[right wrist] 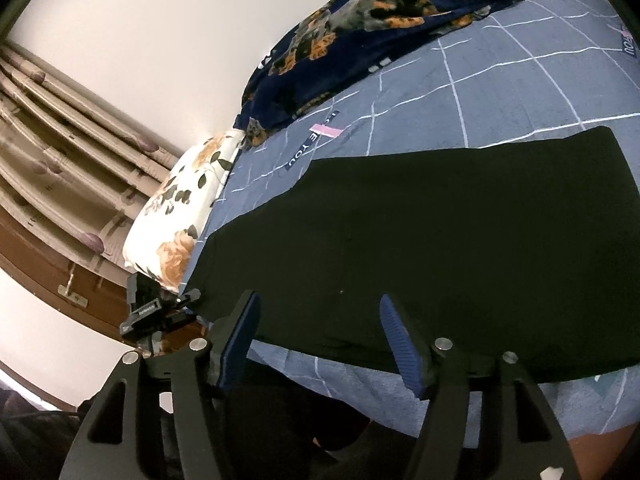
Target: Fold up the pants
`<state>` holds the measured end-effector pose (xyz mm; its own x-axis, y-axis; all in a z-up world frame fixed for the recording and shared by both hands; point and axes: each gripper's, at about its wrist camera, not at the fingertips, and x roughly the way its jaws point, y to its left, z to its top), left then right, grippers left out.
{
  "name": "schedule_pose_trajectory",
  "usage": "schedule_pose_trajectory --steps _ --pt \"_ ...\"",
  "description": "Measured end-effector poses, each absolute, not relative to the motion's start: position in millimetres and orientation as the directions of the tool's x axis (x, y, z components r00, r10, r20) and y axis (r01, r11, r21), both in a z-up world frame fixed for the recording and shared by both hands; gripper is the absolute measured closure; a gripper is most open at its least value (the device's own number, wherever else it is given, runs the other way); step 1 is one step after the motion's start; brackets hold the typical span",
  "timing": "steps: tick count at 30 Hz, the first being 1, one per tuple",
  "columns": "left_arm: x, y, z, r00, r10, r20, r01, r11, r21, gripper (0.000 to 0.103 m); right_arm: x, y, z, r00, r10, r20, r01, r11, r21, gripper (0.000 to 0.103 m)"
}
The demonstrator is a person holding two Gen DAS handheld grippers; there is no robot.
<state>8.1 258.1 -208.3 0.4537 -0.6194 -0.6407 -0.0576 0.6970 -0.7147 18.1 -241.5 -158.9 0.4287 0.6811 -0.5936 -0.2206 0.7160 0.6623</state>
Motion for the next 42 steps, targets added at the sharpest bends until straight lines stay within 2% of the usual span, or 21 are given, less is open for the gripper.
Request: schedule_pose_trajectory --steps 3,4,5,6,10,15,18,21,24,26,28,32,34,36,37,39,42 --pt "13 259 -209 0.453 -0.632 -0.629 -0.07 0.678 -0.731 0.063 19 -243 -162 0.426 0.685 -0.591 -0.209 0.71 0.673 0.04" --pt "13 255 -203 0.457 -0.61 -0.647 -0.049 0.709 -0.703 0.063 19 -244 -162 0.428 0.684 -0.591 -0.209 0.711 0.672 0.04" --pt "12 251 -196 0.465 -0.589 -0.661 -0.028 0.737 -0.676 0.07 19 -244 -162 0.429 0.683 -0.592 -0.208 0.712 0.671 0.039" --pt "11 247 -188 0.475 -0.568 -0.672 -0.008 0.761 -0.649 0.072 20 -245 -162 0.43 0.682 -0.591 -0.206 0.712 0.672 0.039" --pt "9 223 -144 0.519 -0.503 -0.691 0.07 0.831 -0.552 0.074 26 -260 -169 0.435 0.706 -0.559 -0.165 0.672 0.722 0.038" --pt "13 165 -76 0.569 -0.545 -0.616 0.235 0.825 -0.513 0.074 40 -280 -182 0.44 0.762 -0.476 -0.089 0.564 0.821 0.038" --pt "21 102 -42 0.544 -0.615 -0.571 0.377 0.787 -0.488 0.074 46 -289 -186 0.445 0.793 -0.416 -0.069 0.493 0.867 0.038" --pt "29 39 -31 0.472 -0.691 -0.547 0.494 0.721 -0.486 0.074 49 -299 -185 0.452 0.828 -0.332 -0.067 0.403 0.913 0.037" --pt "33 -25 -40 0.391 -0.738 -0.551 0.599 0.658 -0.456 0.074 50 -311 -188 0.461 0.857 -0.228 -0.048 0.281 0.958 0.03" --pt "35 -62 -57 0.364 -0.729 -0.58 0.656 0.643 -0.396 0.074 51 -319 -195 0.469 0.869 -0.157 -0.029 0.193 0.981 0.027" --pt "37 -86 -80 0.317 -0.729 -0.607 0.684 0.619 -0.386 0.074 52 -324 -204 0.467 0.879 -0.098 -0.004 0.113 0.994 0.024" --pt "36 -104 -105 0.256 -0.746 -0.615 0.691 0.586 -0.423 0.074 55 -331 -223 0.474 0.871 -0.13 0.087 0.101 0.991 0.019" --pt "33 -100 -104 0.238 -0.766 -0.597 0.68 0.57 -0.461 0.071 56 -333 -226 0.483 0.87 -0.095 0.088 0.059 0.994 0.019" --pt "31 -92 -99 0.239 -0.779 -0.58 0.673 0.563 -0.48 0.066 59 -333 -222 0.479 0.871 -0.106 0.084 0.075 0.994 0.019" --pt "33 -86 -96 0.253 -0.776 -0.578 0.668 0.572 -0.475 0.064 60 -332 -220 0.479 0.87 -0.115 0.082 0.086 0.993 0.019" --pt "36 -66 -91 0.3 -0.753 -0.586 0.649 0.611 -0.453 0.056 59 -328 -219 0.467 0.871 -0.154 0.089 0.127 0.988 0.019" --pt "42 -35 -98 0.355 -0.702 -0.617 0.591 0.68 -0.433 0.054 55 -326 -218 0.451 0.864 -0.223 0.096 0.202 0.975 0.021"
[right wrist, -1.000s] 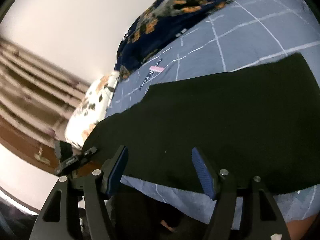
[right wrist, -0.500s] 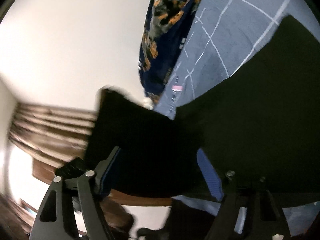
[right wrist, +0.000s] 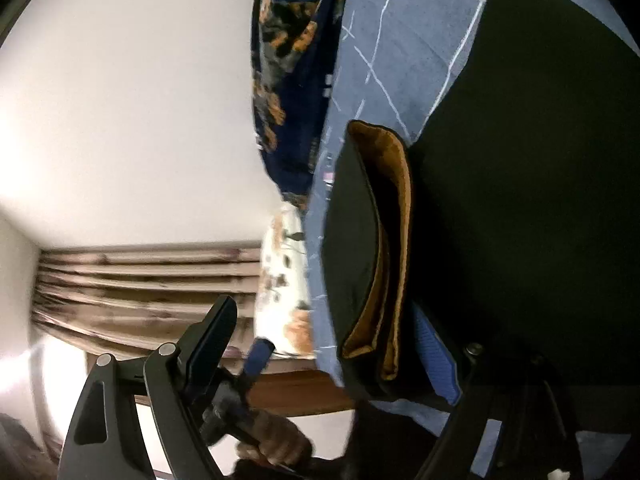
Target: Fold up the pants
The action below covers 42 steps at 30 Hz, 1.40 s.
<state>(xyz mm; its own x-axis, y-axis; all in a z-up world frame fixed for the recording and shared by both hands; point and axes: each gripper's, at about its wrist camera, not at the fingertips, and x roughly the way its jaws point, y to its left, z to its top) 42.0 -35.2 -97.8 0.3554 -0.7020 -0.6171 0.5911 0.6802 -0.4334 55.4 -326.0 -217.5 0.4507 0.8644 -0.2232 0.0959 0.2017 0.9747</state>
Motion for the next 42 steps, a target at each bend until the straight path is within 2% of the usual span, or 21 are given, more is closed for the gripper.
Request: schedule_pose_trajectory --steps 2,4,5,7,11,14,17,22,28,31,33,34,36,38,39,40,42 --pt "46 -20 -107 0.375 -0.665 -0.646 0.549 0.721 -0.424 0.054 59 -321 -217 0.425 0.85 -0.312 0.107 0.295 0.95 0.034" --pt "49 -2 -116 0.388 -0.643 -0.66 0.492 0.75 -0.442 0.054 63 -313 -214 0.396 0.822 -0.409 0.107 0.401 0.91 0.07" --pt "49 5 -120 0.389 -0.641 -0.661 0.472 0.755 -0.455 0.054 64 -311 -212 0.389 0.806 -0.447 0.101 0.445 0.89 0.078" --pt "51 16 -126 0.395 -0.624 -0.674 0.429 0.774 -0.466 0.054 61 -312 -204 0.398 0.791 -0.464 0.078 0.475 0.876 0.08" --pt "54 26 -131 0.38 -0.63 -0.677 0.386 0.773 -0.503 0.054 47 -338 -171 0.48 0.772 -0.417 -0.002 0.476 0.879 0.081" --pt "53 20 -130 0.373 -0.629 -0.682 0.401 0.772 -0.493 0.05 29 -383 -157 0.563 0.721 -0.404 0.007 0.485 0.874 0.081" --pt "57 5 -134 0.349 -0.633 -0.691 0.42 0.765 -0.488 0.046 12 -431 -174 0.616 0.652 -0.443 0.101 0.492 0.865 0.081" --pt "66 -21 -153 0.292 -0.621 -0.727 0.421 0.766 -0.485 0.046 -2 -459 -233 0.6 0.664 -0.446 0.236 0.386 0.892 0.082" --pt "66 -34 -160 0.289 -0.597 -0.749 0.435 0.778 -0.453 0.046 1 -459 -225 0.61 0.685 -0.399 0.195 0.358 0.913 0.082" --pt "71 -30 -163 0.295 -0.597 -0.746 0.419 0.783 -0.46 0.046 2 -458 -225 0.591 0.665 -0.457 0.203 0.425 0.882 0.082" --pt "76 -26 -167 0.289 -0.6 -0.746 0.39 0.786 -0.48 0.046 2 -462 -230 0.589 0.666 -0.458 0.217 0.415 0.883 0.081" --pt "78 -23 -170 0.281 -0.603 -0.746 0.374 0.785 -0.494 0.045 1 -464 -229 0.594 0.67 -0.446 0.218 0.4 0.89 0.08" --pt "82 -19 -175 0.264 -0.621 -0.738 0.349 0.775 -0.527 0.045 1 -467 -217 0.607 0.634 -0.479 0.201 0.461 0.864 0.078" --pt "87 -15 -180 0.245 -0.65 -0.72 0.321 0.755 -0.572 0.045 1 -470 -205 0.621 0.61 -0.491 0.172 0.506 0.846 0.069" --pt "90 -13 -185 0.226 -0.665 -0.712 0.302 0.743 -0.598 0.045 2 -470 -201 0.621 0.609 -0.494 0.161 0.518 0.84 0.057" --pt "93 -13 -190 0.201 -0.685 -0.7 0.283 0.725 -0.628 0.045 4 -469 -199 0.617 0.6 -0.509 0.157 0.54 0.827 0.05" --pt "98 -15 -196 0.16 -0.713 -0.683 0.267 0.697 -0.665 0.045 10 -467 -203 0.601 0.595 -0.533 0.16 0.565 0.81 0.049"
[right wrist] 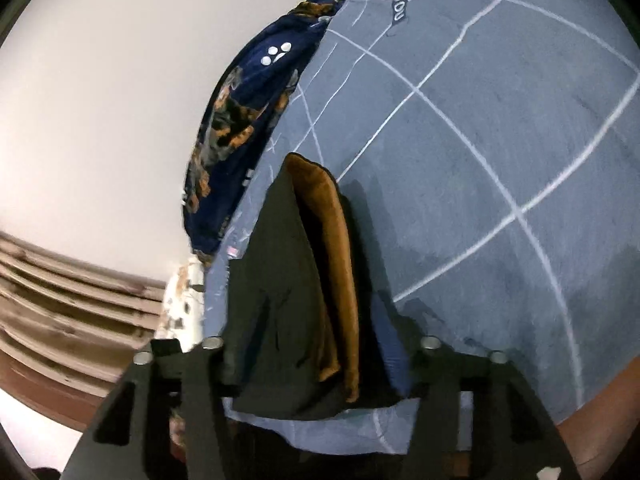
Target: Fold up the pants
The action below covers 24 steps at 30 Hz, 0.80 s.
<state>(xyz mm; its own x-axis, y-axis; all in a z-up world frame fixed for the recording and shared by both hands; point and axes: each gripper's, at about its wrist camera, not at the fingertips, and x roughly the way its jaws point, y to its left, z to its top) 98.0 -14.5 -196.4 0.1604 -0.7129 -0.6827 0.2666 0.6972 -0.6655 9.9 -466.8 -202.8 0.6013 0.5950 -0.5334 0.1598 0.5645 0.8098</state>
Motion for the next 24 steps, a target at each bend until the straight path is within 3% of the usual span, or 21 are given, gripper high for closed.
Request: schedule_pose_trajectory --steps 9,10,12,15,24 --pt "107 -34 -198 0.091 -0.741 -0.666 0.341 0.651 -0.678 0.042 40 -435 -215 0.513 0.62 -0.593 0.11 0.638 0.762 0.05" --pt "107 -36 -197 0.095 -0.736 -0.67 0.352 0.655 -0.669 0.042 43 -432 -216 0.505 0.623 -0.597 0.107 0.641 0.76 0.057" --pt "105 -45 -194 0.126 -0.704 -0.699 0.393 0.683 -0.616 0.065 44 -429 -222 0.494 0.634 -0.595 0.119 0.628 0.769 0.069" --pt "101 -39 -190 0.16 -0.7 -0.696 0.396 0.691 -0.605 0.08 40 -432 -229 0.511 0.674 -0.534 0.135 0.55 0.824 0.074" --pt "105 32 -160 0.312 -0.665 -0.678 0.342 0.745 -0.573 0.088 60 -364 -230 0.439 0.8 -0.409 0.084 0.417 0.905 0.076"
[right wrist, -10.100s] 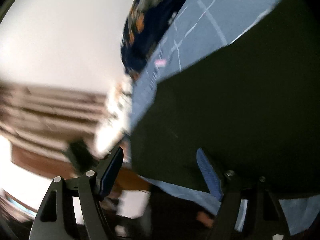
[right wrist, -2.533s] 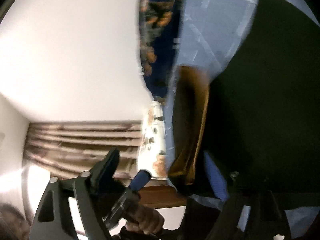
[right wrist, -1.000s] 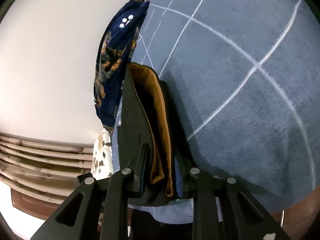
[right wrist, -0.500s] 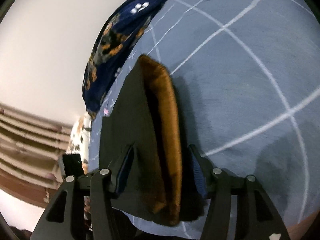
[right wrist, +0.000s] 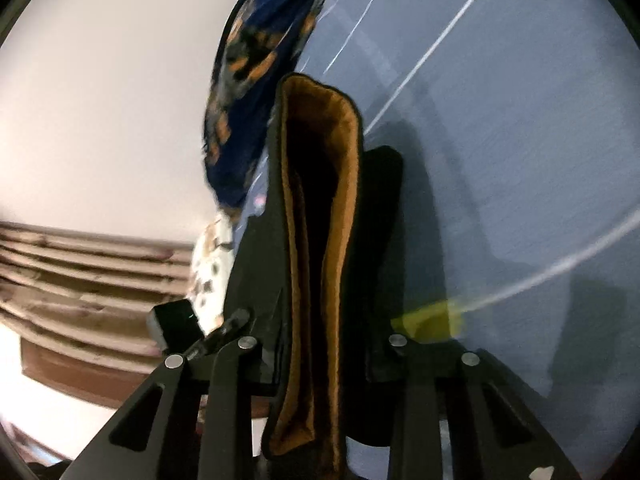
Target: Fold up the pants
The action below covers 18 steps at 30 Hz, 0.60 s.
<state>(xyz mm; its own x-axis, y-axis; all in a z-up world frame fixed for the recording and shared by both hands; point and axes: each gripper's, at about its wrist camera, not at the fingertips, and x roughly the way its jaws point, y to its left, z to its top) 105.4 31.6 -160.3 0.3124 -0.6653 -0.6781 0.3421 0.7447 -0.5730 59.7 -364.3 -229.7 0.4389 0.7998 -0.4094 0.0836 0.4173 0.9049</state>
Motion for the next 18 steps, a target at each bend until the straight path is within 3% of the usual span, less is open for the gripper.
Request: schedule_pose_trajectory --steps 4,7,9,14,18 --pt "100 67 -160 0.371 -0.601 -0.708 0.297 0.799 -0.523 0.087 82 -318 -236 0.367 0.82 -0.439 0.049 0.454 0.89 0.076" --pt "95 79 -174 0.367 -0.587 -0.722 0.256 0.81 -0.528 0.082 83 -319 -237 0.374 0.817 -0.439 0.071 0.446 0.892 0.071" --pt "93 79 -175 0.376 -0.569 -0.731 0.234 0.822 -0.519 0.072 74 -336 -226 0.416 0.778 -0.471 0.085 0.482 0.872 0.07" --pt "93 83 -170 0.378 -0.556 -0.74 0.211 0.83 -0.516 0.071 33 -371 -183 0.523 0.776 -0.354 0.052 0.386 0.921 0.07" --pt "86 87 -161 0.41 -0.538 -0.737 0.206 0.841 -0.5 0.071 7 -355 -188 0.492 0.795 -0.354 0.109 0.347 0.931 0.07"
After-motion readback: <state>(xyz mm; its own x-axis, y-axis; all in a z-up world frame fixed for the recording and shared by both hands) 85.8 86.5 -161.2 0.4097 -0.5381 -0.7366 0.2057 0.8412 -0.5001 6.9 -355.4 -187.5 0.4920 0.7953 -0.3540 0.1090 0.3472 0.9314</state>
